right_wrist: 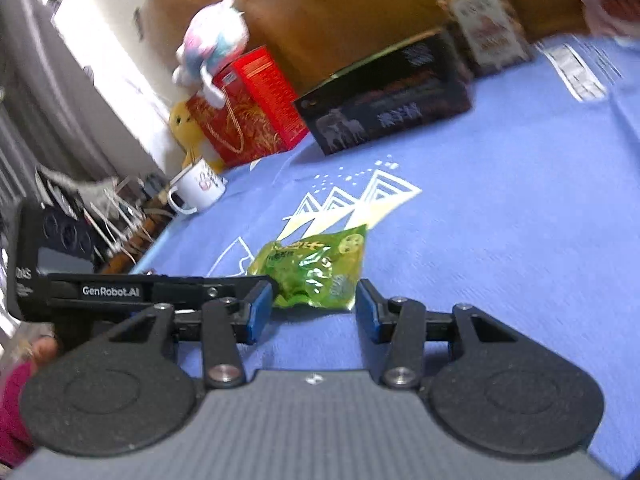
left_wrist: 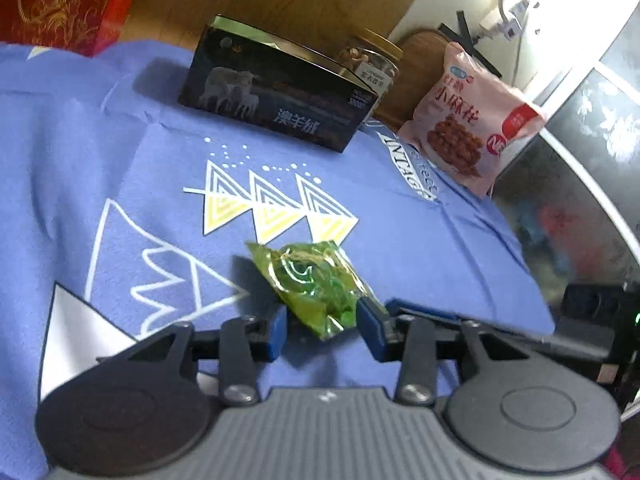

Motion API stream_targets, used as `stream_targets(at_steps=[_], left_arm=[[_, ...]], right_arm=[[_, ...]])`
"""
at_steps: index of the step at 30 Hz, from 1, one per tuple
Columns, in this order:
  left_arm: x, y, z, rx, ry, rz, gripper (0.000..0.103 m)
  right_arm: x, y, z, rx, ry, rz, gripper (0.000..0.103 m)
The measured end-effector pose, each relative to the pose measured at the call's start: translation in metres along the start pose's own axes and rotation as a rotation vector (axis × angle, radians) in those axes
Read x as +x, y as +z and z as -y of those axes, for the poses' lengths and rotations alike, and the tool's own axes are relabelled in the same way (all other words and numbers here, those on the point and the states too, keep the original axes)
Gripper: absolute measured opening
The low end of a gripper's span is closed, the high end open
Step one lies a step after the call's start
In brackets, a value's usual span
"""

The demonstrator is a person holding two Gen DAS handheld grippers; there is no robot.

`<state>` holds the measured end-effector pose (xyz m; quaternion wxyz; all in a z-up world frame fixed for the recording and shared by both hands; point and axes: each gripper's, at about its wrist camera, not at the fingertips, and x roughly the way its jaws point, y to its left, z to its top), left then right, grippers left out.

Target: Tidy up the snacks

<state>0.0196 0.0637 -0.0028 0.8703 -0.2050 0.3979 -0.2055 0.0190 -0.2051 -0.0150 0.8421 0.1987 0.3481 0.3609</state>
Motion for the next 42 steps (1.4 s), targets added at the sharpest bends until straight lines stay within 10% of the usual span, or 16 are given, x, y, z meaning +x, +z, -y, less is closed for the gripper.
stream_targets(at_steps=[6,8,12,19,42], left_arm=[[0.015,0.011,-0.005,-0.061,-0.026,0.011,0.043],[0.02,0.01,-0.005,-0.05,-0.011,0.015,0.02],[0.02,0.008,-0.018,-0.103,-0.045,0.014,0.015],[0.018,0.0,-0.084,-0.479,-0.277,-0.051,0.011],[-0.037,-0.037,-0.056,-0.074,-0.071,0.122,0.014]], right_arm=[[-0.006,0.0,0.006,0.039,-0.003,0.02,0.049],[-0.005,0.0,0.005,0.037,-0.002,0.022,0.049],[-0.004,0.001,0.005,0.027,-0.008,0.026,0.049],[-0.001,0.007,0.014,0.08,-0.001,0.038,0.049],[0.083,0.045,-0.027,-0.199,0.039,-0.123,0.056]])
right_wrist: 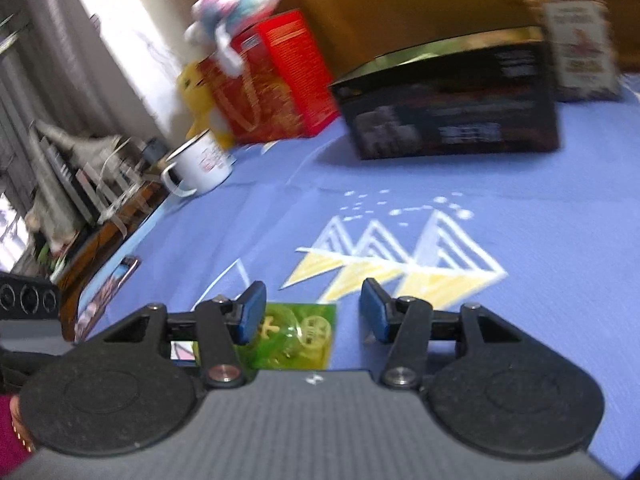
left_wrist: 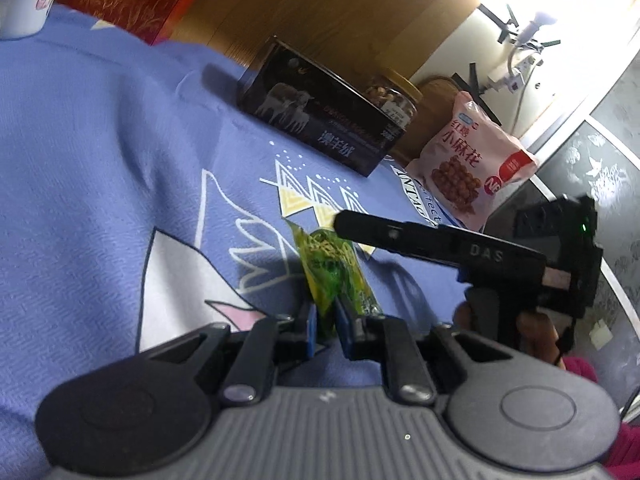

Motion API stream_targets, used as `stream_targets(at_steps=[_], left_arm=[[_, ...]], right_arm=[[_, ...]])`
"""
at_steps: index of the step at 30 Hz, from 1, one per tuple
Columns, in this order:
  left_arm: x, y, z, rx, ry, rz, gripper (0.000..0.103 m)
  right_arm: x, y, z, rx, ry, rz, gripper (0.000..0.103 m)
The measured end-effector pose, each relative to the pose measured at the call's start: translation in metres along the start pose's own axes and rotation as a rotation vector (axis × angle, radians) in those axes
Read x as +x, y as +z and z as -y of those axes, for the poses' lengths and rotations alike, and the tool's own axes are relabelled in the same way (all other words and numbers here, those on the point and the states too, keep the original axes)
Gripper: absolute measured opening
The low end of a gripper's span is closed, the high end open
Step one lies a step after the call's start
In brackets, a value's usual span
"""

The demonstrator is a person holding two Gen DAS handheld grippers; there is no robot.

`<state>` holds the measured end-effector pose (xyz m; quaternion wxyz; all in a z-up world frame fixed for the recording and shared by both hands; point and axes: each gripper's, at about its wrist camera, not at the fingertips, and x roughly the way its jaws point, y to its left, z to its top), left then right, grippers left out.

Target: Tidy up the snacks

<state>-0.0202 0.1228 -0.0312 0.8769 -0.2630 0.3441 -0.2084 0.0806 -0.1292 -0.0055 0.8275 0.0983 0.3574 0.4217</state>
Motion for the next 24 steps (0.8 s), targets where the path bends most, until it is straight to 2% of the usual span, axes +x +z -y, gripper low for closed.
stream_targets(at_steps=[4,10,13,16,21,24], left_arm=[[-0.001,-0.001,0.0,0.011,-0.007,0.004,0.014],[-0.001,-0.002,0.0,0.009,-0.008,0.005,0.014],[0.0,-0.002,0.002,0.013,0.002,0.004,0.014],[0.0,-0.002,0.007,0.023,0.023,0.001,0.015],[-0.003,-0.006,0.018,0.058,0.053,-0.011,0.016],[-0.008,-0.014,0.021,0.056,0.037,-0.032,0.016]], right_arm=[[0.005,0.002,-0.005,-0.075,0.058,-0.052,0.056],[-0.011,-0.003,0.008,-0.031,0.195,-0.111,0.054],[-0.019,-0.014,0.008,0.002,0.255,-0.135,0.049],[-0.028,-0.023,0.005,0.025,0.242,-0.125,0.044],[-0.038,-0.035,0.003,0.098,0.173,-0.087,0.02],[-0.047,-0.047,0.002,0.143,0.158,-0.07,0.012]])
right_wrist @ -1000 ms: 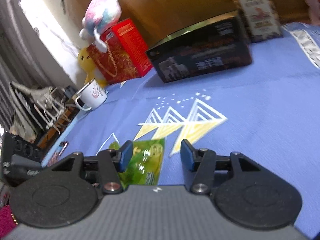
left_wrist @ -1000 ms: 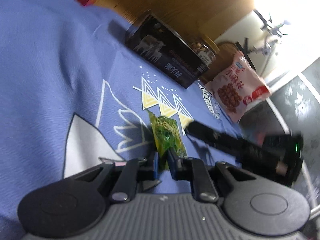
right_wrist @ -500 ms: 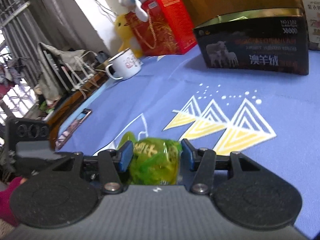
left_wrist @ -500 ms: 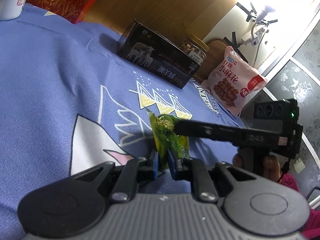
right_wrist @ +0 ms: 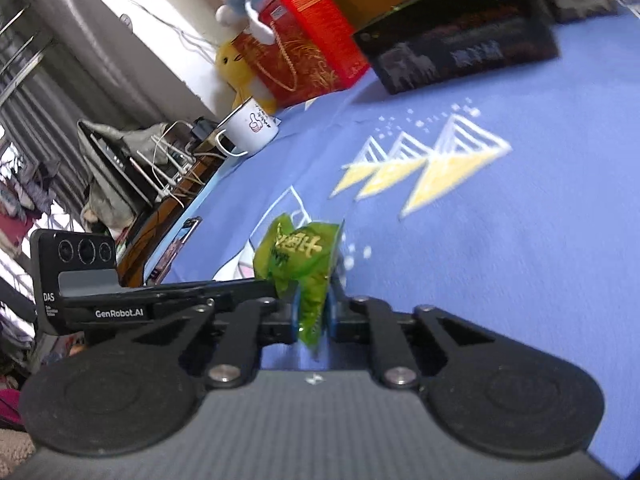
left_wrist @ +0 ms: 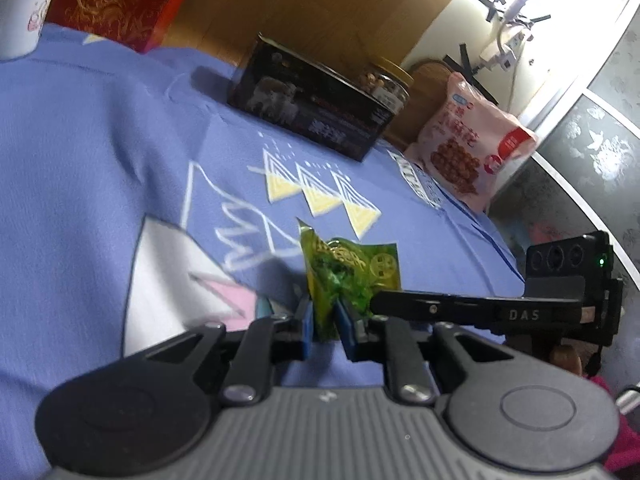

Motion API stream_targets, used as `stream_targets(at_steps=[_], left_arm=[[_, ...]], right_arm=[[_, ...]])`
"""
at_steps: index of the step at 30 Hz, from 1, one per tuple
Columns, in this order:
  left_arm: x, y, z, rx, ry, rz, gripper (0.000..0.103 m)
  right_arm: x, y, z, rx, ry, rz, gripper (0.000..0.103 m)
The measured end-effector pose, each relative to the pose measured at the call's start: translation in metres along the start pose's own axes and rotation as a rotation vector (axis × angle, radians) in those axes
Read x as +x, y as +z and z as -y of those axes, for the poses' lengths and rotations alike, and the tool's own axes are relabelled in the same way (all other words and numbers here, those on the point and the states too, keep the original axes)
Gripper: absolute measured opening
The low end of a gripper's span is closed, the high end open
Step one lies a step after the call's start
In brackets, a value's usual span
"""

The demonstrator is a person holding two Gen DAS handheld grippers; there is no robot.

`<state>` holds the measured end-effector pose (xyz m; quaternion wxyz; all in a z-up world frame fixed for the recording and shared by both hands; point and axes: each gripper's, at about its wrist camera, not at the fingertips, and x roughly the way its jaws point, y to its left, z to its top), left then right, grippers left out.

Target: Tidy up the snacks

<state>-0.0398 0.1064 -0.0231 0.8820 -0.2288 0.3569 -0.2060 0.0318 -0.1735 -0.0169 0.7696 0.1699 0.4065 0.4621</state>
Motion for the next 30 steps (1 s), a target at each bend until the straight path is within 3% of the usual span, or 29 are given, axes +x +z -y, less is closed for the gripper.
stream_targets(at_steps=[12,16,22,30], left_arm=[[-0.018,-0.041,0.032,0.077,-0.077,-0.116,0.016],[-0.015,-0.039,0.035,0.083,-0.086,-0.141,0.016],[0.005,-0.005,0.037,0.073,-0.073,-0.14,0.016],[0.044,0.084,0.05,0.118,-0.012,-0.055,0.017]], right_arm=[[-0.036,-0.051,-0.019,0.046,-0.025,0.029,0.011],[-0.041,-0.057,-0.02,0.054,-0.03,0.022,0.011],[-0.042,-0.036,-0.024,0.0,-0.09,0.058,0.011],[-0.04,0.039,0.0,-0.007,-0.129,0.17,0.012]])
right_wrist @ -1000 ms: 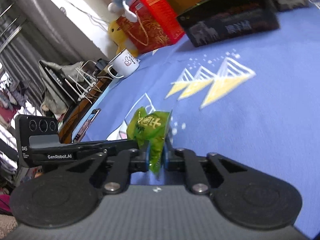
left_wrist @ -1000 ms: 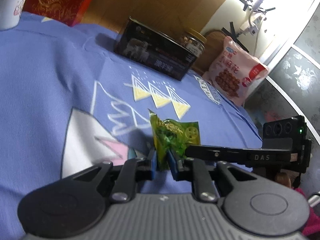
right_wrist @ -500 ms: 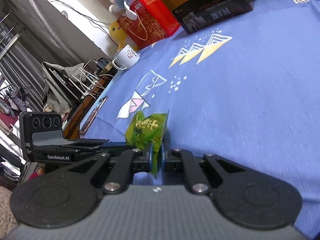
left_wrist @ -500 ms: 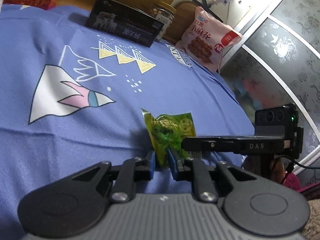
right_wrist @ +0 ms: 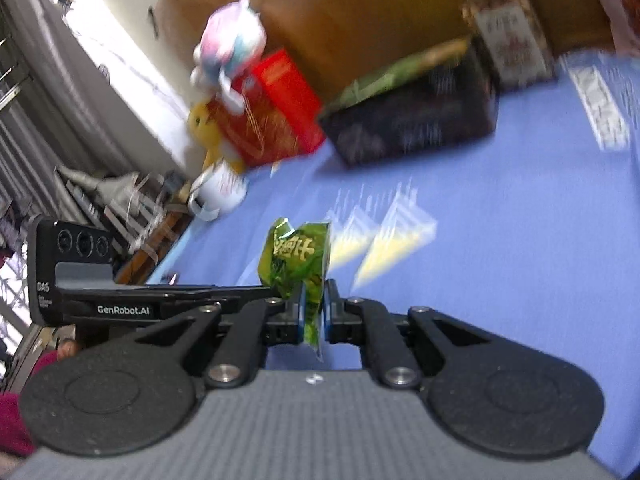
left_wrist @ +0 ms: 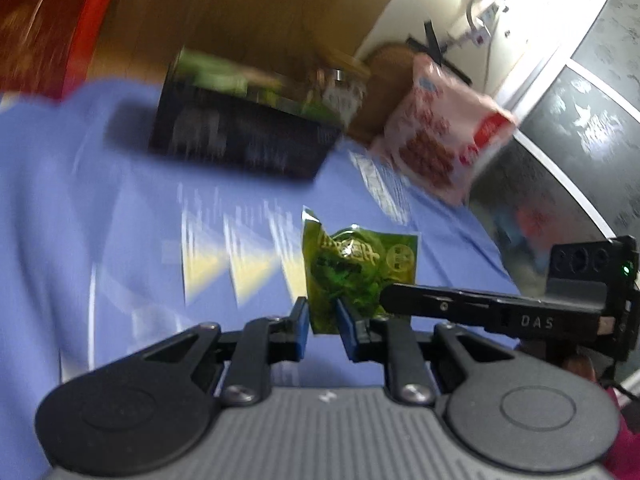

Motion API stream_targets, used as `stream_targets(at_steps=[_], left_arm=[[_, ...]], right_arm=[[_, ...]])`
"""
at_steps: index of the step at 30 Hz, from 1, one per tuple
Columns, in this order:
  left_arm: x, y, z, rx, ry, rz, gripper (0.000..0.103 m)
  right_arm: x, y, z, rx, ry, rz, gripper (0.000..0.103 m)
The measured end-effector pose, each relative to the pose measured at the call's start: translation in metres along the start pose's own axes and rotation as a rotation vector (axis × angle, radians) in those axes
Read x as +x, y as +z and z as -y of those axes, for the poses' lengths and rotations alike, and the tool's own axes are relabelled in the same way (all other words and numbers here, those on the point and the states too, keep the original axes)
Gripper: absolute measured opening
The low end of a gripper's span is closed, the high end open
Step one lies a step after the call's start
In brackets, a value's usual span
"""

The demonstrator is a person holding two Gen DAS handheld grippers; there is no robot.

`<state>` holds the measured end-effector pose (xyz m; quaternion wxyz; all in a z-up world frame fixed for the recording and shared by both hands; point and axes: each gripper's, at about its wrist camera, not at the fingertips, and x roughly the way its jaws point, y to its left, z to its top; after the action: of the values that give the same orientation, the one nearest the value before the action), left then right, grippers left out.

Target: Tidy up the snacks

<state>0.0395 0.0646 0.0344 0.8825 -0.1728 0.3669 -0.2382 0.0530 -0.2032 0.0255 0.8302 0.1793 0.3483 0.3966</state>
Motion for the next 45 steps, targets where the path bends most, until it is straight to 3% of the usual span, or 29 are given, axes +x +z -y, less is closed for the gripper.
stream_targets(at_steps=[10,14,18,25,28,32,36,45], left_arm=[[0.075,0.138,-0.004,0.014,0.099,0.1,0.018],[0.112,0.165,-0.013,0.027,0.155,0.101,0.017],[0.134,0.174,-0.015,0.077,0.254,0.123,0.022],[0.121,0.158,-0.013,0.076,0.284,0.134,0.025],[0.106,0.147,-0.003,0.072,0.289,0.142,0.026],[0.082,0.122,0.016,0.103,0.305,0.159,0.033],[0.06,0.091,0.031,0.112,0.307,0.154,0.035],[0.021,0.008,0.053,0.152,0.415,0.138,0.061]], right_arm=[[0.039,0.119,0.038,-0.091,-0.08,0.149,0.014],[0.069,0.149,0.053,-0.124,-0.135,0.155,0.016],[0.098,0.151,0.054,-0.266,-0.28,0.17,0.017],[0.074,0.13,0.057,-0.259,-0.361,0.291,0.026],[0.051,0.118,0.05,-0.23,-0.354,0.331,0.027],[0.025,0.091,0.036,-0.192,-0.337,0.361,0.036],[0.009,0.052,0.02,-0.17,-0.337,0.35,0.036],[-0.008,-0.027,-0.012,-0.057,-0.307,0.276,0.042]])
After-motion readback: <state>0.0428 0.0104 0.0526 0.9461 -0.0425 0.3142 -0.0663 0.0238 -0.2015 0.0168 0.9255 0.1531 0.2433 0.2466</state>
